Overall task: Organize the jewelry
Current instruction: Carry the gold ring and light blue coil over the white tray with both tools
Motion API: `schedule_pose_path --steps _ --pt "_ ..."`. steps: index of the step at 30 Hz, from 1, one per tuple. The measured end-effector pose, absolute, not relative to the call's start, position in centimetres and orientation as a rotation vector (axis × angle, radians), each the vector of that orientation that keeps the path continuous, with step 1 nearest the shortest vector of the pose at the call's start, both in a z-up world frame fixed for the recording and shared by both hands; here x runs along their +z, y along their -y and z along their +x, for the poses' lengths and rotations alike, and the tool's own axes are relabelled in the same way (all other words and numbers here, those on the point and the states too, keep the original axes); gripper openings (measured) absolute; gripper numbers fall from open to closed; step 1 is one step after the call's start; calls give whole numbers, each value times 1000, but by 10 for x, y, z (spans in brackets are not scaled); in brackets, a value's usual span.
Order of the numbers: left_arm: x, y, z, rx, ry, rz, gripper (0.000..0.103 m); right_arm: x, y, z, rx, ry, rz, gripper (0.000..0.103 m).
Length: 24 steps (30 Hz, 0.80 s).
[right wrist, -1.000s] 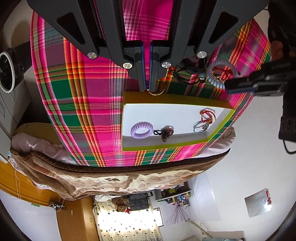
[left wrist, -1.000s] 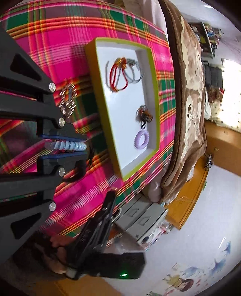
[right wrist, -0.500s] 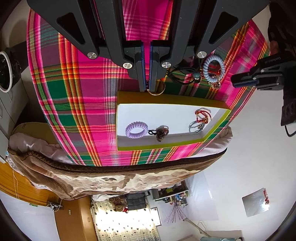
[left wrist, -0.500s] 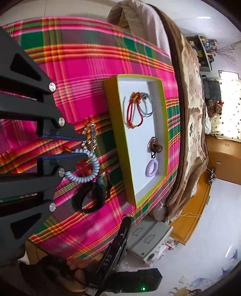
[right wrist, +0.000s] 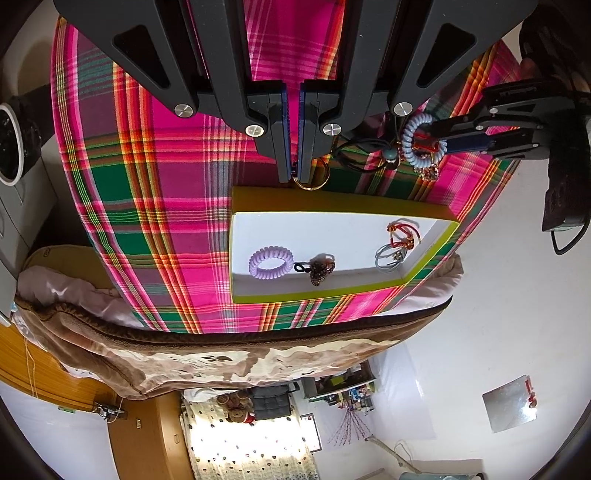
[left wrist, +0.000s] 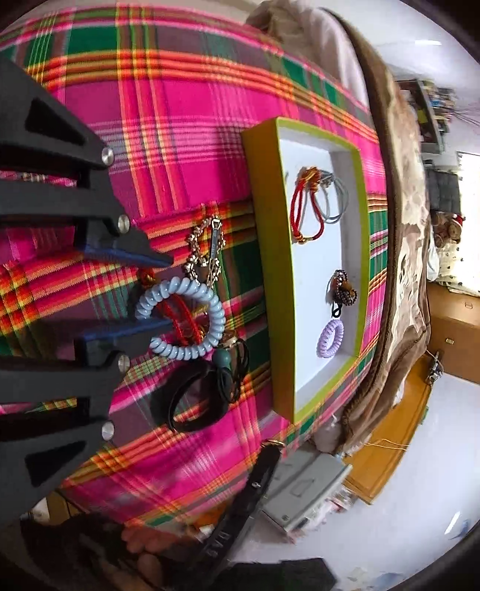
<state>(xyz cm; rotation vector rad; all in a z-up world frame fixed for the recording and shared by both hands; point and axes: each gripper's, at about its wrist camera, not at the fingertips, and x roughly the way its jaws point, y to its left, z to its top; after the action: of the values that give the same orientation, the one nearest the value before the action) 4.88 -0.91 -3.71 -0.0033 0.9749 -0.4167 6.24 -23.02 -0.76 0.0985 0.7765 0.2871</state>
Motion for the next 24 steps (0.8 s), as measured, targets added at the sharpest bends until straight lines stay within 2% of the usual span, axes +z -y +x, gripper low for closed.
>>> schedule_pose_path --steps 11,24 --pt "-15 -10 36 -430 -879 -14 10 -7 233 63 289 -774 116 3" --pt "-21 -8 19 -460 -893 -5 11 -9 230 62 298 -778 121 3"
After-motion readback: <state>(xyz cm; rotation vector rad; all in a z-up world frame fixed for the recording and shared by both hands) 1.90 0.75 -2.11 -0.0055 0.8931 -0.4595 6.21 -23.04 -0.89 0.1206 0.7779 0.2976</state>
